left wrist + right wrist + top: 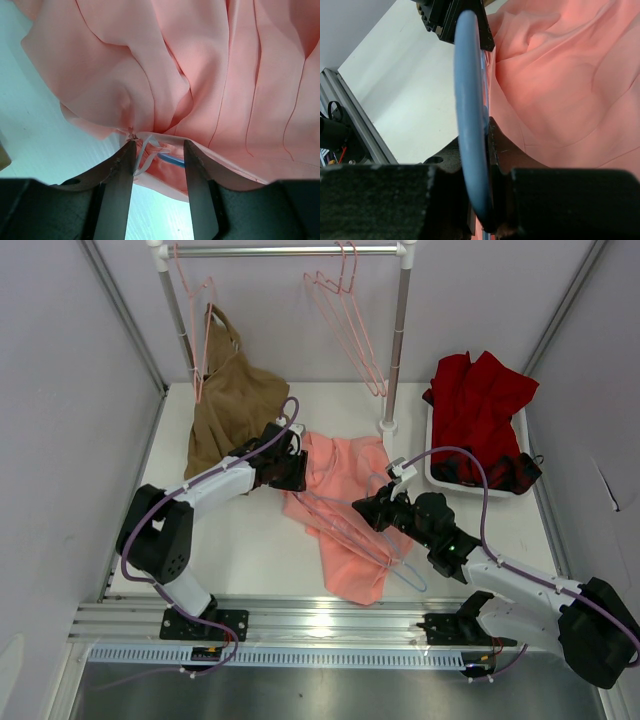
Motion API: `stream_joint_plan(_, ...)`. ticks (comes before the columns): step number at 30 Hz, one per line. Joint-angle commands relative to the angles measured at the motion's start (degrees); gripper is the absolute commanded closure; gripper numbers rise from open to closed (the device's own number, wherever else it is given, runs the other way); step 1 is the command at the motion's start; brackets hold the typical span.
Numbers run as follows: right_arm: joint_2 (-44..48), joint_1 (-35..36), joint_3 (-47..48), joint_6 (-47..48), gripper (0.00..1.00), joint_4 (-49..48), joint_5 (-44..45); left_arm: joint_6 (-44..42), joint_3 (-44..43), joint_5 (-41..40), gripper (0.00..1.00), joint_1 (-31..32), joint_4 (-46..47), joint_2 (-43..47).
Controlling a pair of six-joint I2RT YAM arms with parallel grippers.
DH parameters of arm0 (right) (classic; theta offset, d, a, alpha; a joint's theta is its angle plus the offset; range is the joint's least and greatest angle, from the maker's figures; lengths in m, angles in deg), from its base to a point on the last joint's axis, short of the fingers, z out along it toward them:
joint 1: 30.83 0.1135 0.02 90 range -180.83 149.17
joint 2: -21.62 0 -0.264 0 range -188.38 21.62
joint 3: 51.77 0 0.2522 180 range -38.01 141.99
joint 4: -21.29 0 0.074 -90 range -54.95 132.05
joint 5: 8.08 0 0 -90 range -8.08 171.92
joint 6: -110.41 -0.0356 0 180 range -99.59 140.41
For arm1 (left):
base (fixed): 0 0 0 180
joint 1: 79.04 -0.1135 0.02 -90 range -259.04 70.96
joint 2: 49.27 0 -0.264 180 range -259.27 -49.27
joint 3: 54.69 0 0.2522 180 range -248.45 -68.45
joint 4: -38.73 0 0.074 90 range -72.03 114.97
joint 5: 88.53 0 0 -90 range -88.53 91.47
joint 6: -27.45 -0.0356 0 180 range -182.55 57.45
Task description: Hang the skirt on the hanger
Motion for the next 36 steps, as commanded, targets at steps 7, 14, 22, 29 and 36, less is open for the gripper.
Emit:
stream_joint_plan(7, 2.03, 0.19, 1.99, 1.15, 1.00, -6.32, 3.32, 1.19, -0.28, 0.05, 0.49, -0.54, 0.94, 2.47)
stream_joint_plan(14, 2.38, 0.37, 2.25, 1.32, 1.00, -6.76, 3.93, 1.63, 1.30, 0.31, 0.48, -0.54, 2.34, 3.97)
stream_joint_plan(22, 0.71, 0.63, 2.25, 0.71, 1.00, -7.90, 3.06, 2.25, 2.97, 2.16, 0.47, -0.54, 4.37, 4.41)
stream_joint_plan(29, -1.13, 0.81, 2.43, 0.44, 1.00, -9.22, 2.71, 2.69, 3.14, 3.65, 0.47, -0.54, 5.51, 4.50)
stream_joint_plan(36, -2.98, 0.81, 2.52, -0.43, 1.00, -11.24, 2.27, 2.43, 3.32, 4.44, 0.48, -0.54, 6.04, 4.50)
